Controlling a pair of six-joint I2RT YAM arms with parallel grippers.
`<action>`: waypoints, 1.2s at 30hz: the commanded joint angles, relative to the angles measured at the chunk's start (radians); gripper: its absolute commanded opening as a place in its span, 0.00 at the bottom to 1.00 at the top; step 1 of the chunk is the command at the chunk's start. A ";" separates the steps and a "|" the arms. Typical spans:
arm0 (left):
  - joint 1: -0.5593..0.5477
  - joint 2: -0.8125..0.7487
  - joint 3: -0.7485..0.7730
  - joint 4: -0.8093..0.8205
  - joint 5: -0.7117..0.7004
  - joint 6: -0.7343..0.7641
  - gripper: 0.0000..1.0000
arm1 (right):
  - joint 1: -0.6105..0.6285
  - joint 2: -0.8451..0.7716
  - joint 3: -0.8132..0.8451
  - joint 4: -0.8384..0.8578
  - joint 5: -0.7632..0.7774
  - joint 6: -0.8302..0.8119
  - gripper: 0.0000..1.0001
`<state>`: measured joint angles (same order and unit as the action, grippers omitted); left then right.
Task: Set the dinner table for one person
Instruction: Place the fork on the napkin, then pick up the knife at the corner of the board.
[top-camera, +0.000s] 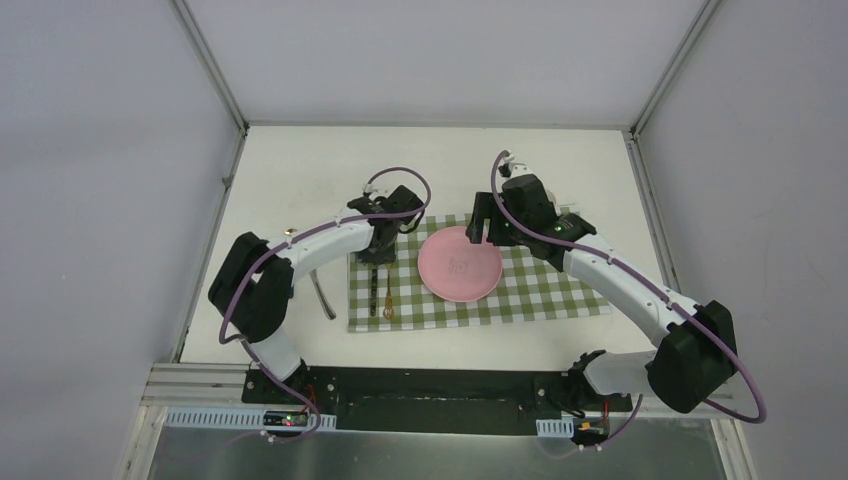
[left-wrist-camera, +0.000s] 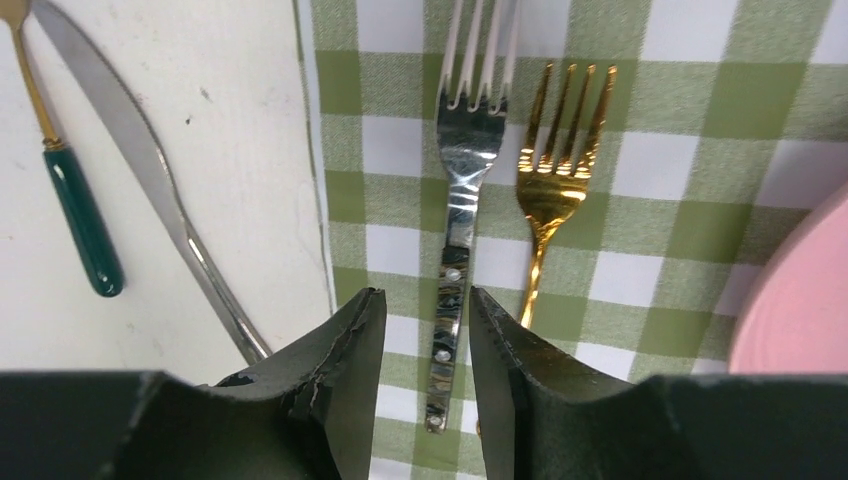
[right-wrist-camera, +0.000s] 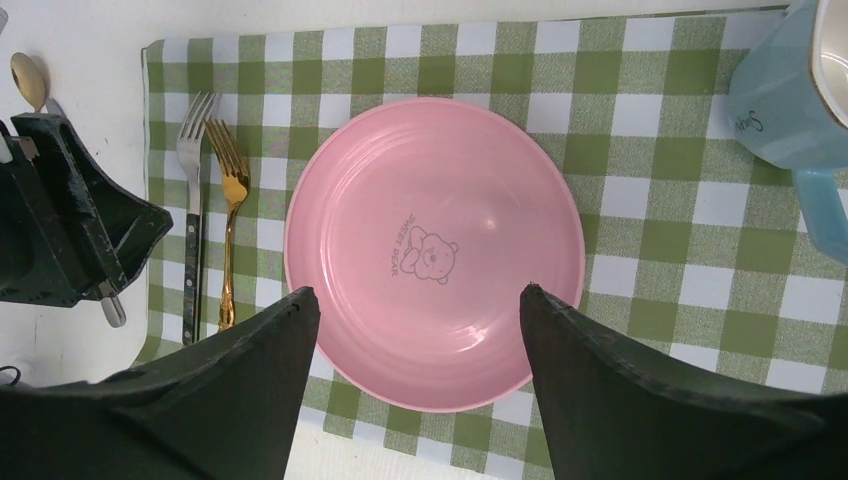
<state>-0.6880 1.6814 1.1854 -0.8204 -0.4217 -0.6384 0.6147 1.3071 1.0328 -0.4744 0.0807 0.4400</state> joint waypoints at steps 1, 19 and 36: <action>-0.011 0.008 0.018 -0.062 -0.059 -0.002 0.37 | 0.008 -0.015 0.005 0.036 -0.007 0.000 0.77; 0.070 -0.042 -0.004 -0.071 -0.116 -0.012 0.36 | 0.008 -0.010 0.021 0.018 -0.006 -0.015 0.78; 0.269 -0.100 -0.205 0.085 -0.009 0.003 0.38 | 0.008 -0.035 -0.009 0.033 -0.018 -0.031 0.79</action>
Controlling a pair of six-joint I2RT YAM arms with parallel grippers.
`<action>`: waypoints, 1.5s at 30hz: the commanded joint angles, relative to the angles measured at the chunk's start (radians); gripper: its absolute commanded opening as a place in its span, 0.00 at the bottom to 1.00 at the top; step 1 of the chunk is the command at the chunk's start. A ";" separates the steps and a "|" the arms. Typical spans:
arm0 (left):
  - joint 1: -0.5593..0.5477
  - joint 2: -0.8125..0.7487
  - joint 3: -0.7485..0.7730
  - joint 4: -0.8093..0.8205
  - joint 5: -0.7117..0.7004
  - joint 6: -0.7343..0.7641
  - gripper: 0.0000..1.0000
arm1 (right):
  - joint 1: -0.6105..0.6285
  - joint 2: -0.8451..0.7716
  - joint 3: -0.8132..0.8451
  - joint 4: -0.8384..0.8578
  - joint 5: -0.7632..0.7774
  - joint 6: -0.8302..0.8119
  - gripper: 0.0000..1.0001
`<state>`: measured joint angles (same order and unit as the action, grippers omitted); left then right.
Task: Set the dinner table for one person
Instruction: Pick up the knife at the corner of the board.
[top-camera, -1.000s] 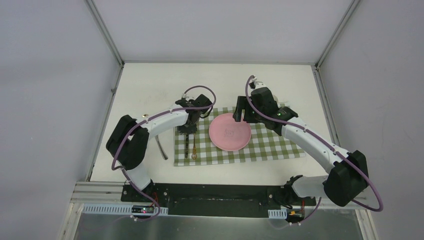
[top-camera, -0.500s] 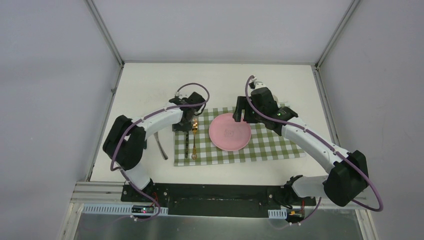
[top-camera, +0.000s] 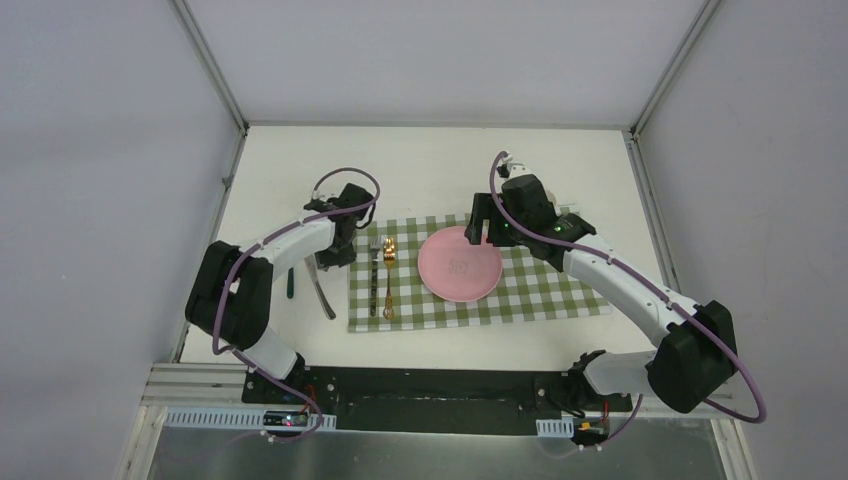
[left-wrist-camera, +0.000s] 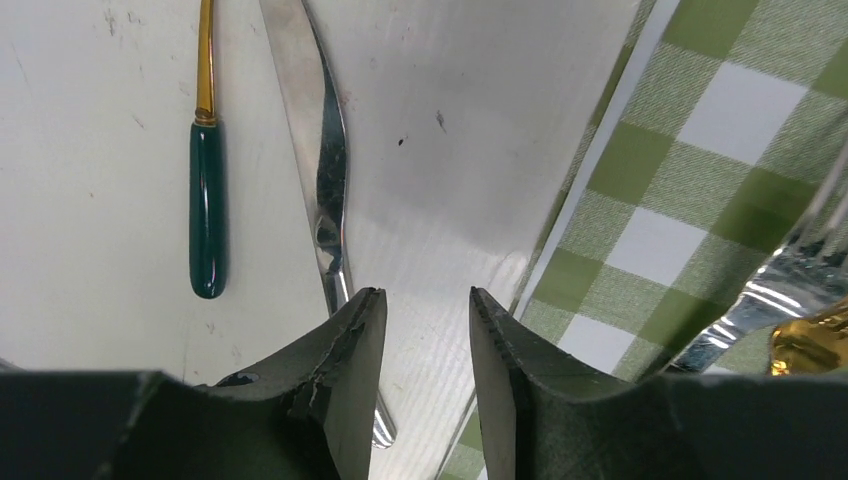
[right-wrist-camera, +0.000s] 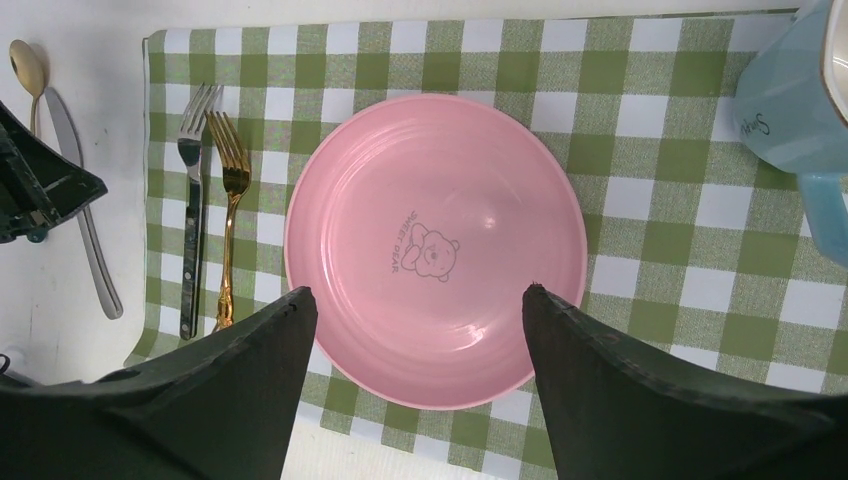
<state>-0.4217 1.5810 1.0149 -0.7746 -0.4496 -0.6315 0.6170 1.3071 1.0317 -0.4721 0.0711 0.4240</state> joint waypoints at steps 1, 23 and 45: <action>0.003 -0.002 -0.044 0.039 0.015 -0.008 0.38 | 0.006 -0.036 -0.010 0.031 -0.007 -0.015 0.79; 0.003 -0.001 -0.068 -0.114 -0.078 -0.177 0.40 | 0.007 -0.038 0.004 0.031 -0.039 0.006 0.80; 0.018 -0.020 -0.175 -0.026 0.028 -0.272 0.41 | 0.007 -0.089 0.006 -0.013 -0.020 -0.022 0.81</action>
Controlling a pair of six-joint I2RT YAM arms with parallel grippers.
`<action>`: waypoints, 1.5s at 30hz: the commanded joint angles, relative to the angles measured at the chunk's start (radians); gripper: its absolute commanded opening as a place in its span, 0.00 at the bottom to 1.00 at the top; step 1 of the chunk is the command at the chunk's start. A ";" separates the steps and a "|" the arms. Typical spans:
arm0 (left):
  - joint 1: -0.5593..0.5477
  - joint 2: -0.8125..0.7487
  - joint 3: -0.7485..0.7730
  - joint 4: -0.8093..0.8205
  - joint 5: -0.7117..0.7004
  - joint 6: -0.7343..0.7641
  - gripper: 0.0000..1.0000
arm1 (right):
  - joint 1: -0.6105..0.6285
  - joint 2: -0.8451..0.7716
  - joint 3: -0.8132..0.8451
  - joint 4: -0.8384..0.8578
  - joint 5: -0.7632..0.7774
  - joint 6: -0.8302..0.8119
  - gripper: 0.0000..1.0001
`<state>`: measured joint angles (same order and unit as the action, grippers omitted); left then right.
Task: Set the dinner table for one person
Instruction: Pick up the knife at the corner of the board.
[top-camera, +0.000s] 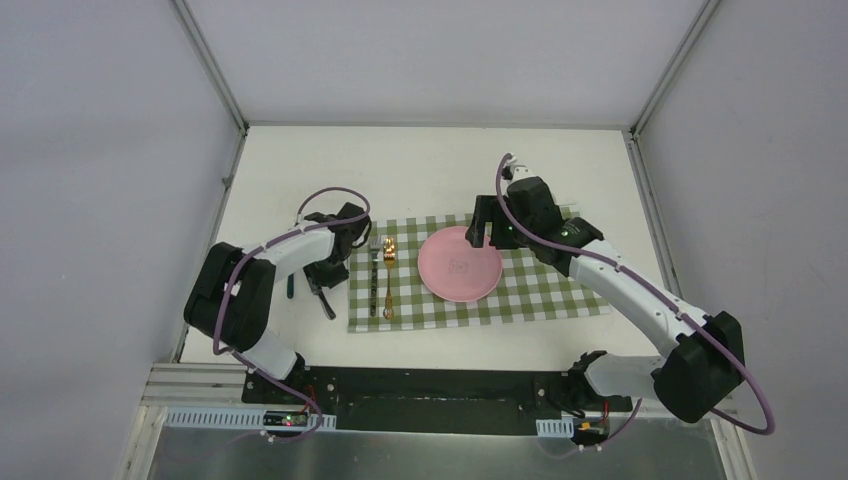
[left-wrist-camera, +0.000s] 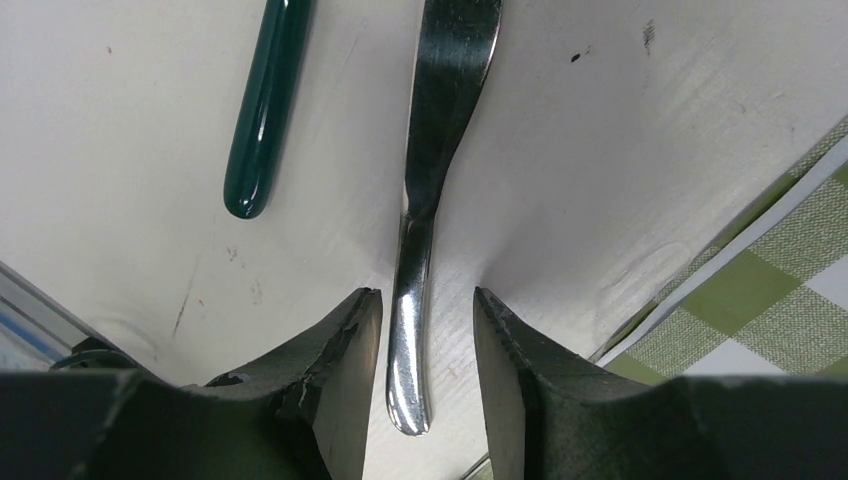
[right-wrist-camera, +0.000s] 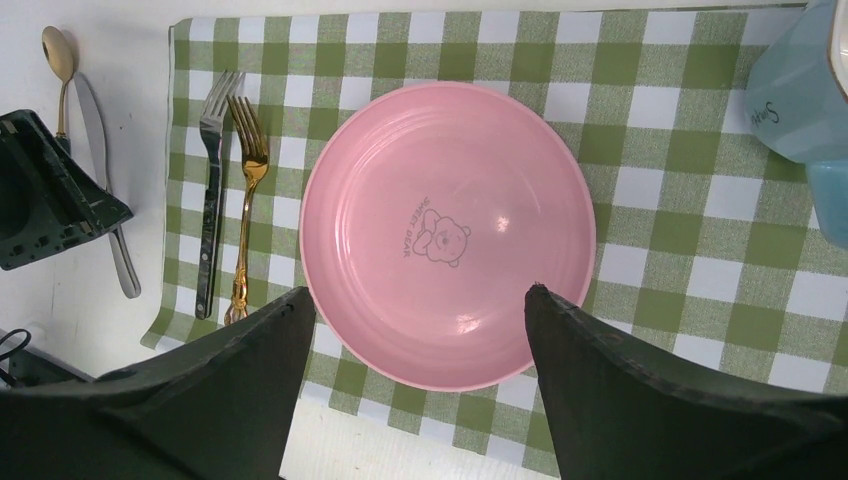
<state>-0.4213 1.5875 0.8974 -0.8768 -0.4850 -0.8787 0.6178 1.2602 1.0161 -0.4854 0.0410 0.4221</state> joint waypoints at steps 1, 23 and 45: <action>0.023 -0.037 -0.072 0.093 0.074 -0.020 0.41 | 0.007 -0.043 0.021 0.000 0.012 -0.020 0.81; 0.188 -0.131 -0.196 0.261 0.222 0.050 0.40 | 0.005 -0.030 0.036 -0.021 0.020 -0.030 0.81; 0.216 -0.149 -0.174 0.150 0.139 -0.005 0.37 | 0.006 -0.026 0.027 -0.009 0.016 -0.028 0.81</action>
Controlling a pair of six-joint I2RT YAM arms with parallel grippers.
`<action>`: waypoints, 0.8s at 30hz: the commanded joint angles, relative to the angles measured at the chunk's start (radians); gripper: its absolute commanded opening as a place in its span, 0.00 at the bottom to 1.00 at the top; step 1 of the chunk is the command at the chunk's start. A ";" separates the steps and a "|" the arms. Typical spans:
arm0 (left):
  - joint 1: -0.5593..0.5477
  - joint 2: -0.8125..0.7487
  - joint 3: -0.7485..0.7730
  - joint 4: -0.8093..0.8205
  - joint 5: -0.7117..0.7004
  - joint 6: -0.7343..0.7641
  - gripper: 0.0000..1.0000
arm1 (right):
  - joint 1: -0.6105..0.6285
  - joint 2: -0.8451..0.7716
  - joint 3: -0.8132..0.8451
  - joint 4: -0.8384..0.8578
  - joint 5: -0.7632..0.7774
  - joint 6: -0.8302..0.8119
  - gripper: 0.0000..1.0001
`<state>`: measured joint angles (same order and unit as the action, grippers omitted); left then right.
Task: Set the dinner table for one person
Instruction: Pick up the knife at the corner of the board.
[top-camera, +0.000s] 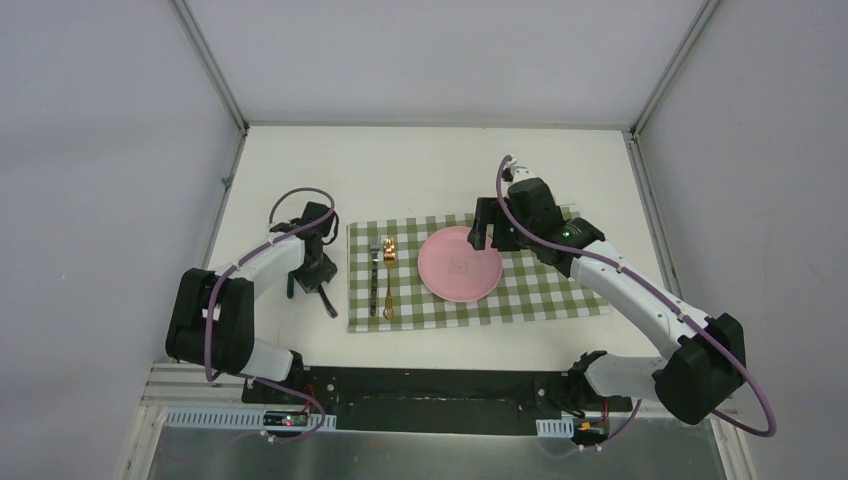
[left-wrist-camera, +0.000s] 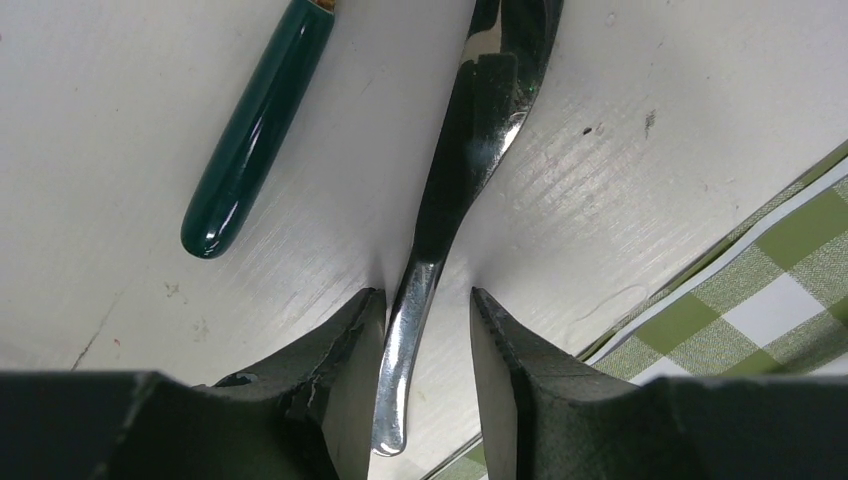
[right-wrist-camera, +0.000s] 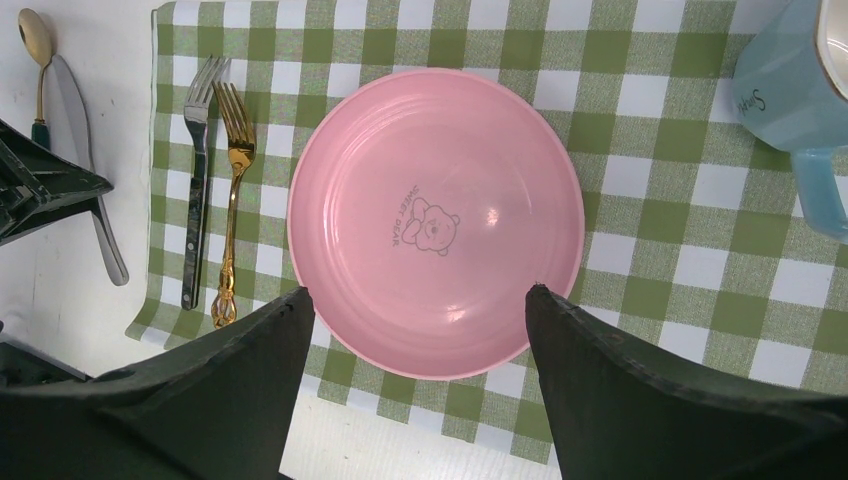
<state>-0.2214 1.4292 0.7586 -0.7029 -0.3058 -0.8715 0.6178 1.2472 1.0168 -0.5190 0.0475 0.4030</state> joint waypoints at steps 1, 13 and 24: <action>0.016 0.004 -0.039 -0.020 -0.035 -0.012 0.37 | 0.006 -0.014 0.025 0.024 0.009 -0.009 0.82; 0.017 -0.013 -0.059 0.012 0.008 0.003 0.12 | 0.005 -0.030 0.013 0.024 0.016 -0.006 0.82; 0.016 -0.042 -0.056 0.049 0.080 0.067 0.00 | 0.005 -0.028 0.008 0.034 0.014 -0.004 0.82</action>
<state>-0.2142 1.3998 0.7303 -0.6445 -0.2771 -0.8547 0.6178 1.2469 1.0168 -0.5186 0.0483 0.4019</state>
